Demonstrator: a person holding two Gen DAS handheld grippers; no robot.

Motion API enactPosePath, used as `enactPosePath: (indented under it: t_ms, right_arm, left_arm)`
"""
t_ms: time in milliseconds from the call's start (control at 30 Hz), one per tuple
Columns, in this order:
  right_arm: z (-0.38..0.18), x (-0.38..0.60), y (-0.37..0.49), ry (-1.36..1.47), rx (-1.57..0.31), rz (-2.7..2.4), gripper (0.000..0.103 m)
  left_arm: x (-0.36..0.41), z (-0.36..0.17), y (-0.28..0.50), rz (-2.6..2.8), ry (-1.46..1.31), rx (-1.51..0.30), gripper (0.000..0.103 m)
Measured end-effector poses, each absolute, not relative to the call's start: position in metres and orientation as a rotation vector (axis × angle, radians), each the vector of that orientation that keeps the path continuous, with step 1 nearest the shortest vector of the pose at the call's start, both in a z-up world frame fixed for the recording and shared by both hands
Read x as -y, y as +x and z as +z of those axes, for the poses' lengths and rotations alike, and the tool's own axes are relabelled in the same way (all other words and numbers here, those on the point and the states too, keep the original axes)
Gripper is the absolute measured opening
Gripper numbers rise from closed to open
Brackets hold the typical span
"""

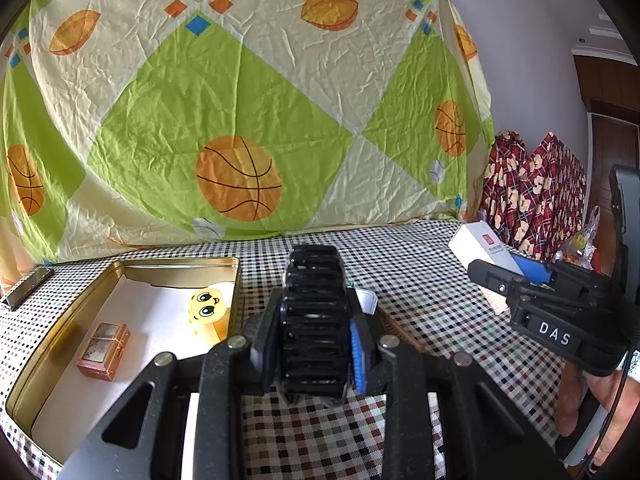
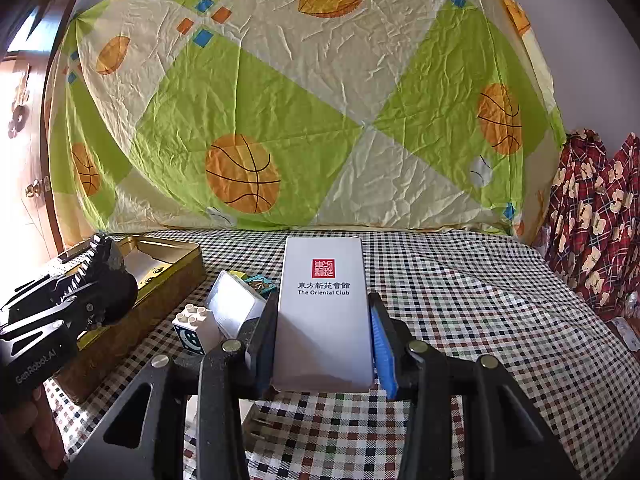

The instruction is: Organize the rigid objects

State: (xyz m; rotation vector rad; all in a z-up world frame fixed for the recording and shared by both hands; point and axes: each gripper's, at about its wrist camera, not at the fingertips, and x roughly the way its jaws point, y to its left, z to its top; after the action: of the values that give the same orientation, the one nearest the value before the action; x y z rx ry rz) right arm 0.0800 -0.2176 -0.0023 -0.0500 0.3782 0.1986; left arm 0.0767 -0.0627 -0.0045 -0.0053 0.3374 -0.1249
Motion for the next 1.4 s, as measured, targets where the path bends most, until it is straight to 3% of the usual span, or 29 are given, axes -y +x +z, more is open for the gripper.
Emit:
enactPosePath:
  t_ms: [1400]
  right_arm:
    - [0.009, 0.220, 0.048, -0.066, -0.198, 0.200, 0.044]
  left_arm:
    - [0.056, 0.001, 0.060, -0.069, -0.024, -0.247, 0.027]
